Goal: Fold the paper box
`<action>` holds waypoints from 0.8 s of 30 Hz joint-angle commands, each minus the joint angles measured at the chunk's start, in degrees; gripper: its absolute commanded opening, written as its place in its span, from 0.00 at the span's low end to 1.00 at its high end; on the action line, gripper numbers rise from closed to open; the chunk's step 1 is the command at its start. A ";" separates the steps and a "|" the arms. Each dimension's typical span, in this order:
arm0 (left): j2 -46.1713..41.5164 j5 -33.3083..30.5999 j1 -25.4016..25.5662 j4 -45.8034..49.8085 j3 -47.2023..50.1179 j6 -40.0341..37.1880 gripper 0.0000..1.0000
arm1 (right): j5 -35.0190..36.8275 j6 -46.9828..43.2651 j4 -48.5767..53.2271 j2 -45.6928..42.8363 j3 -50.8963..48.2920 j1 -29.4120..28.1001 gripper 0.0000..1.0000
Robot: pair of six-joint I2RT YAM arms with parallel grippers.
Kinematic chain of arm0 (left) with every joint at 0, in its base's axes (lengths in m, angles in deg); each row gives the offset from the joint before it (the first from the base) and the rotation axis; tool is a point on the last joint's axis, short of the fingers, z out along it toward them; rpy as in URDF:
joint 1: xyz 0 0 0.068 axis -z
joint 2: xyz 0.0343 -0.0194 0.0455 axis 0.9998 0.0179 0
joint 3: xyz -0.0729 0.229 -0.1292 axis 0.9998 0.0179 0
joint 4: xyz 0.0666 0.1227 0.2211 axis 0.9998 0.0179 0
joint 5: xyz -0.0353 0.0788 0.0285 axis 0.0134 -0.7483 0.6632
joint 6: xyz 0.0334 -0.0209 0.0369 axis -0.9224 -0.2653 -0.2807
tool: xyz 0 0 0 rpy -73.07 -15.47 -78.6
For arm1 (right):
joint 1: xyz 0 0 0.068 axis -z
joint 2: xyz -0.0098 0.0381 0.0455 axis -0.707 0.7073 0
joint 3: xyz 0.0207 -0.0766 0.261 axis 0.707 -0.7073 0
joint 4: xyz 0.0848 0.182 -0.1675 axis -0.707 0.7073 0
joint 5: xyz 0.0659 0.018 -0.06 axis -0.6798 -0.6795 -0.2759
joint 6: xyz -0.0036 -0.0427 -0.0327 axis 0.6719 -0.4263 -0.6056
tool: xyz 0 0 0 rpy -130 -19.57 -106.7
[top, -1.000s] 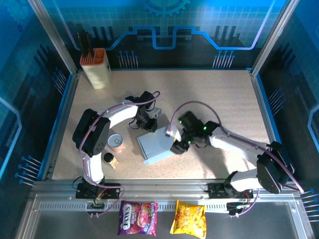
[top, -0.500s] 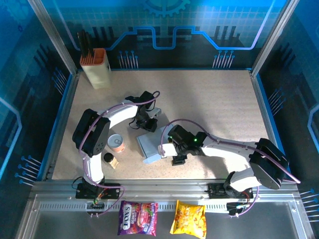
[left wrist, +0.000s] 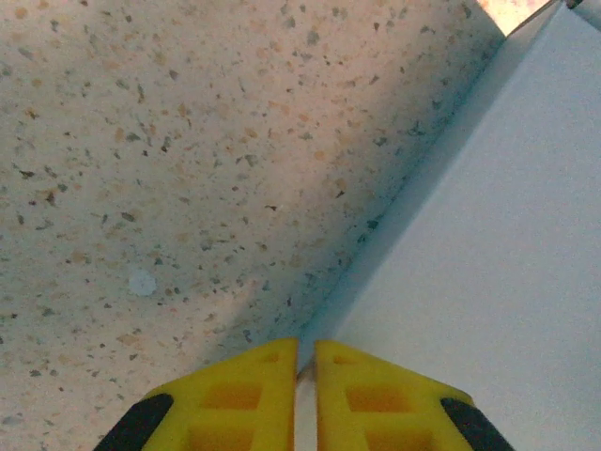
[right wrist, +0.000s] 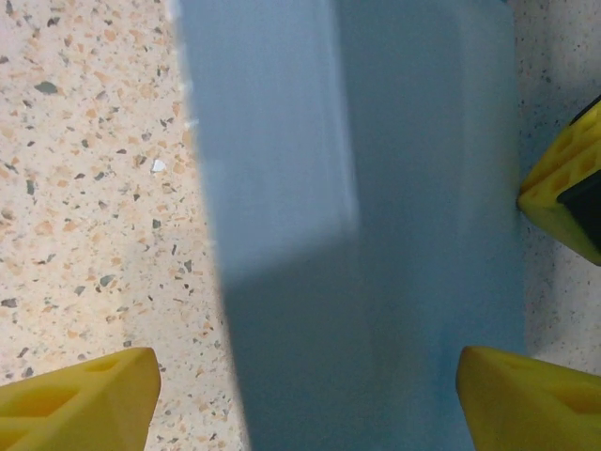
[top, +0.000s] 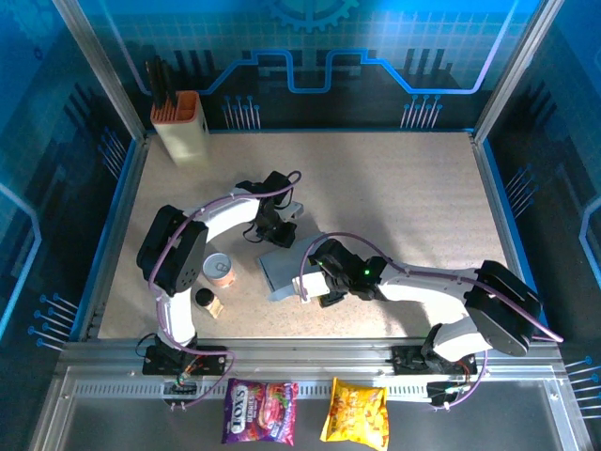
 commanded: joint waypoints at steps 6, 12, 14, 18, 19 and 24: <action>3.37 -2.69 -0.04 2.89 -0.19 0.96 0.13 | 3.48 -5.28 -10.18 -0.22 -2.69 -0.89 0.76; 3.31 -2.34 -0.09 3.06 -0.85 0.80 0.13 | 3.30 -7.96 -14.16 -0.40 -2.54 -0.56 0.66; 3.41 -2.18 -0.04 3.17 -1.01 0.67 0.13 | 2.85 -8.73 -14.36 0.17 -2.21 -0.33 0.64; 3.41 -2.14 -0.04 3.33 -1.35 0.46 0.13 | 1.98 -9.71 -14.49 0.88 -1.44 0.19 0.58; 3.38 -2.11 -0.04 3.30 -1.45 0.37 0.13 | 1.88 -9.89 -14.74 0.96 -1.27 0.42 0.57; 3.15 -1.57 -0.04 3.42 -1.58 0.03 0.13 | 1.50 -10.78 -14.53 1.50 -0.42 1.33 0.51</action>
